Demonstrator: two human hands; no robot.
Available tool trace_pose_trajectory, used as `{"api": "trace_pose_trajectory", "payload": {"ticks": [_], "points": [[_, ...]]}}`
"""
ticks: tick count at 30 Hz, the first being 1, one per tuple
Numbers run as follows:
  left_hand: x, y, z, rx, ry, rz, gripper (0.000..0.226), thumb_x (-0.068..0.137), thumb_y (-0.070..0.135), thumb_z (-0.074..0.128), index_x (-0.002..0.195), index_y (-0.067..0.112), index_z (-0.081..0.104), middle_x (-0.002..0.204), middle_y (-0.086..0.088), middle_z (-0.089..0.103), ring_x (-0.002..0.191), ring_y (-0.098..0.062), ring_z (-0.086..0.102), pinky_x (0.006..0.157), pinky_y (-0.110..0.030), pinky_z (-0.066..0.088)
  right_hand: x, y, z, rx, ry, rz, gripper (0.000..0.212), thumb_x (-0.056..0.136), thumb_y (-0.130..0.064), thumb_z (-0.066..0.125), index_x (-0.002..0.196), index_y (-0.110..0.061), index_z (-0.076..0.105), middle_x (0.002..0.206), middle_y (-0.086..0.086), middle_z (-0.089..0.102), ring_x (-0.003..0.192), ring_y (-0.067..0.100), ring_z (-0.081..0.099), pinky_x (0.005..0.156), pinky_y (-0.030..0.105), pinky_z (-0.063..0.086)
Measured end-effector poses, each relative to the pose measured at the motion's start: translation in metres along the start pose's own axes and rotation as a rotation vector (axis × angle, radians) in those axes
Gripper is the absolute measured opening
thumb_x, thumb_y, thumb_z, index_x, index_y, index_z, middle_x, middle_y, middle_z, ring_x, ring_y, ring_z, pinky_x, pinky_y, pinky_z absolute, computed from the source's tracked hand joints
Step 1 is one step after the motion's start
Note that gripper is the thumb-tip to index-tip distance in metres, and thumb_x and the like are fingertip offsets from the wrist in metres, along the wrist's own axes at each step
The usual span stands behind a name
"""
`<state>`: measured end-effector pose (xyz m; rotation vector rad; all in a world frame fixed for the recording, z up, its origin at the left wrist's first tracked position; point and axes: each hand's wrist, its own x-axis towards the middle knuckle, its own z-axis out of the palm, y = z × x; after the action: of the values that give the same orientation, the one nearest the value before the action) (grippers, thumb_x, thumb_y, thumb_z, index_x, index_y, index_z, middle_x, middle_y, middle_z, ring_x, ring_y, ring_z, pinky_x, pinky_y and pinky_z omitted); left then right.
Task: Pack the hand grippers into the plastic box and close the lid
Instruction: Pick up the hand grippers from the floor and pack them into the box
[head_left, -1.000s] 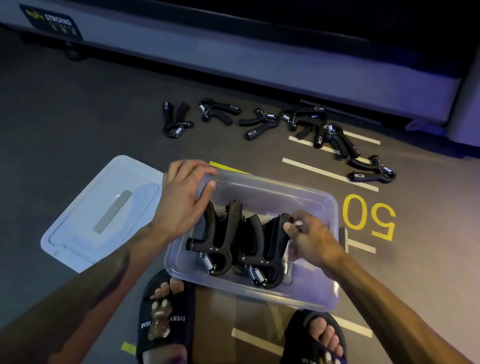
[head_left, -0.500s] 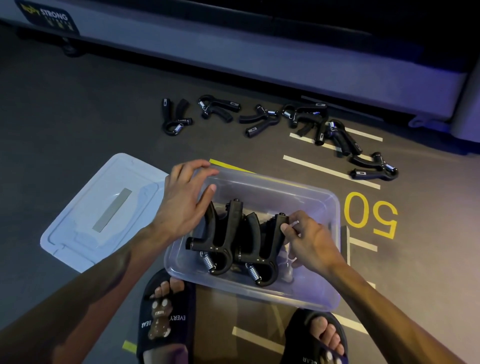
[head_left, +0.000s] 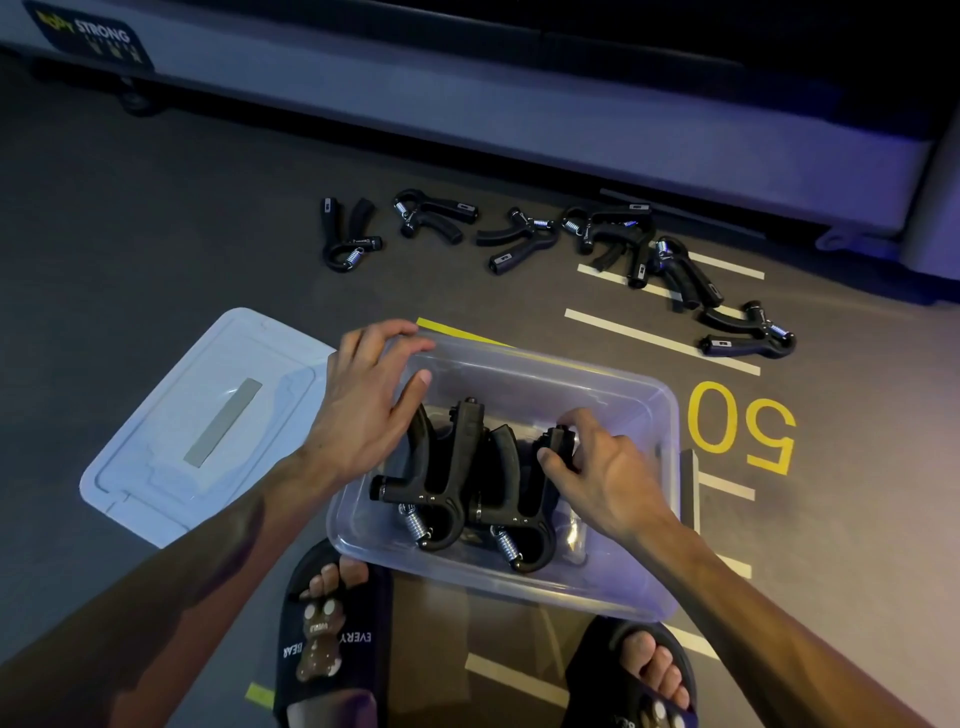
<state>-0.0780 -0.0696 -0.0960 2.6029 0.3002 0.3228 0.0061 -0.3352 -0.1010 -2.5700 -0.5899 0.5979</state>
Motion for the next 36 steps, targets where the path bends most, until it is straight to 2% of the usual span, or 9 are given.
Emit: {"api": "trace_pose_trajectory", "payload": {"ticks": [7, 15, 20, 22, 25, 27, 29, 33, 36], "points": [[0.000, 0.000, 0.001, -0.003, 0.003, -0.006, 0.031, 0.100, 0.036, 0.048, 0.129, 0.029, 0.058, 0.139, 0.009, 0.045, 0.124, -0.022, 0.042, 0.103, -0.037, 0.033, 0.001, 0.003, 0.002, -0.029, 0.018, -0.045, 0.037, 0.095, -0.051, 0.052, 0.119, -0.024, 0.046, 0.085, 0.009, 0.071, 0.082, 0.033, 0.068, 0.073, 0.041, 0.056], [0.000, 0.000, 0.000, -0.008, -0.007, -0.013, 0.031, 0.100, 0.037, 0.048, 0.129, 0.030, 0.057, 0.139, 0.009, 0.044, 0.125, -0.022, 0.042, 0.103, -0.037, 0.033, 0.001, 0.002, -0.001, -0.048, -0.006, -0.037, 0.038, 0.095, -0.052, 0.050, 0.121, -0.025, 0.043, 0.084, 0.009, 0.071, 0.079, 0.030, 0.069, 0.068, 0.037, 0.056], [0.001, 0.000, -0.002, -0.014, -0.017, -0.007, 0.031, 0.101, 0.037, 0.046, 0.129, 0.030, 0.057, 0.138, 0.010, 0.045, 0.124, -0.019, 0.042, 0.103, -0.034, 0.030, 0.001, -0.004, -0.011, -0.257, 0.066, -0.104, 0.059, 0.090, -0.070, 0.030, 0.128, -0.026, 0.034, 0.072, 0.002, 0.071, 0.077, 0.031, 0.070, 0.071, 0.042, 0.057], [0.007, -0.003, -0.005, -0.021, -0.011, -0.013, 0.031, 0.102, 0.037, 0.045, 0.129, 0.030, 0.058, 0.133, 0.011, 0.048, 0.120, -0.017, 0.043, 0.100, -0.032, 0.028, 0.004, -0.011, -0.026, -0.251, 0.138, -0.172, 0.052, 0.092, -0.065, 0.031, 0.127, -0.028, 0.039, 0.068, -0.002, 0.069, 0.075, 0.027, 0.070, 0.070, 0.038, 0.055], [0.027, -0.008, -0.012, -0.053, 0.042, -0.039, 0.026, 0.103, 0.036, 0.045, 0.122, 0.030, 0.062, 0.119, 0.011, 0.058, 0.109, -0.016, 0.050, 0.097, -0.037, 0.032, 0.016, -0.029, -0.048, -0.061, 0.201, -0.301, 0.029, 0.097, -0.047, 0.045, 0.120, -0.031, 0.051, 0.071, -0.012, 0.066, 0.067, 0.017, 0.066, 0.065, 0.031, 0.050], [0.043, -0.018, -0.016, -0.120, 0.081, -0.088, 0.023, 0.104, 0.034, 0.046, 0.113, 0.029, 0.066, 0.110, 0.011, 0.063, 0.105, -0.015, 0.054, 0.098, -0.042, 0.038, 0.032, -0.038, -0.055, 0.019, 0.259, -0.331, 0.021, 0.098, -0.037, 0.051, 0.117, -0.031, 0.056, 0.075, -0.015, 0.065, 0.065, 0.015, 0.062, 0.062, 0.030, 0.047], [0.060, -0.032, -0.015, -0.178, 0.102, -0.181, 0.020, 0.103, 0.031, 0.050, 0.105, 0.028, 0.070, 0.106, 0.011, 0.068, 0.103, -0.014, 0.058, 0.096, -0.040, 0.044, 0.052, -0.043, -0.057, 0.070, 0.294, -0.355, 0.018, 0.097, -0.033, 0.053, 0.115, -0.030, 0.058, 0.085, -0.013, 0.069, 0.066, 0.012, 0.059, 0.065, 0.028, 0.047], [0.083, -0.079, -0.001, -0.106, -0.024, -0.390, 0.017, 0.098, 0.023, 0.058, 0.103, 0.023, 0.074, 0.110, 0.001, 0.072, 0.101, -0.020, 0.066, 0.089, -0.029, 0.047, 0.091, -0.053, -0.056, 0.137, 0.264, -0.403, 0.018, 0.098, -0.024, 0.056, 0.114, -0.025, 0.064, 0.098, -0.011, 0.071, 0.078, 0.004, 0.060, 0.072, 0.019, 0.045], [0.100, -0.109, 0.007, 0.032, -0.173, -0.427, 0.031, 0.090, 0.036, 0.052, 0.107, 0.024, 0.074, 0.113, -0.006, 0.071, 0.104, -0.030, 0.066, 0.094, -0.041, 0.051, 0.117, -0.061, -0.054, 0.193, 0.169, -0.426, 0.020, 0.097, -0.020, 0.057, 0.116, -0.023, 0.065, 0.096, -0.011, 0.070, 0.082, 0.005, 0.064, 0.074, 0.018, 0.049]]}}
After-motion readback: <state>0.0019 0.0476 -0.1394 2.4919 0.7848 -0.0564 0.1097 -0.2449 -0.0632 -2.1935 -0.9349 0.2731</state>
